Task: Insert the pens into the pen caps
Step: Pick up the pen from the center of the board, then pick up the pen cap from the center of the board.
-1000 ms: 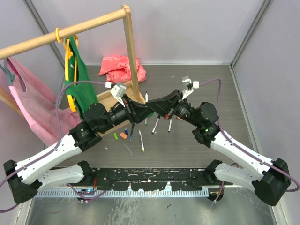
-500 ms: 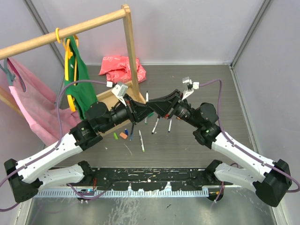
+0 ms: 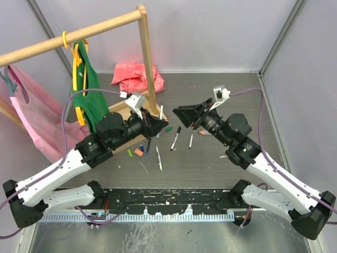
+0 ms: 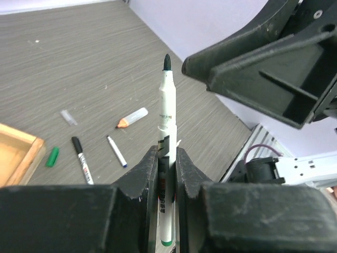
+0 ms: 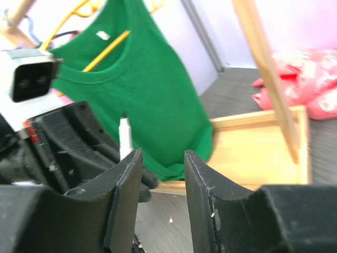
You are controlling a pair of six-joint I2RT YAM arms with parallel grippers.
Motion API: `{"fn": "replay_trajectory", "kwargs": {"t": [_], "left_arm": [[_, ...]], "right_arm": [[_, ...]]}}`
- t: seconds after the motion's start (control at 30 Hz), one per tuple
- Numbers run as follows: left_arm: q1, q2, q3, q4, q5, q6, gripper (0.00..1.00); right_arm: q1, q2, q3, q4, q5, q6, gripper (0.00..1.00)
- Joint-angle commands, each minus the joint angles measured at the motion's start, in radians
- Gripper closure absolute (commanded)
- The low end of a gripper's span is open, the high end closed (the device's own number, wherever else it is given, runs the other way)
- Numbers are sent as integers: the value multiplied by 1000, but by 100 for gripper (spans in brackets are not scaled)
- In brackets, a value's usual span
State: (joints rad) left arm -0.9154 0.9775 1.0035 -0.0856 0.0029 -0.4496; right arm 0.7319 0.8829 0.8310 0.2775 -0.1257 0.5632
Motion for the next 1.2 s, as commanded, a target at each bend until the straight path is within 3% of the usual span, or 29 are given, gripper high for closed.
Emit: {"fn": "replay_trajectory", "kwargs": {"t": [0.0, 0.13, 0.4, 0.67, 0.9, 1.17], "left_arm": [[22, -62, 24, -47, -33, 40, 100], [47, -126, -30, -31, -32, 22, 100], [51, -210, -69, -96, -67, 22, 100], [52, -252, -69, -146, -125, 12, 100], [51, -279, -62, -186, -162, 4, 100], [52, -300, -62, -196, -178, -23, 100]], "right_arm": [[2, -4, 85, -225, 253, -33, 56], [2, 96, 146, -367, 382, -28, 56], [1, 325, 261, -501, 416, -3, 55], [-2, 547, 361, -581, 212, -313, 51], [-7, 689, 421, -601, 155, -455, 38], [-7, 803, 449, -575, 192, -558, 23]]}}
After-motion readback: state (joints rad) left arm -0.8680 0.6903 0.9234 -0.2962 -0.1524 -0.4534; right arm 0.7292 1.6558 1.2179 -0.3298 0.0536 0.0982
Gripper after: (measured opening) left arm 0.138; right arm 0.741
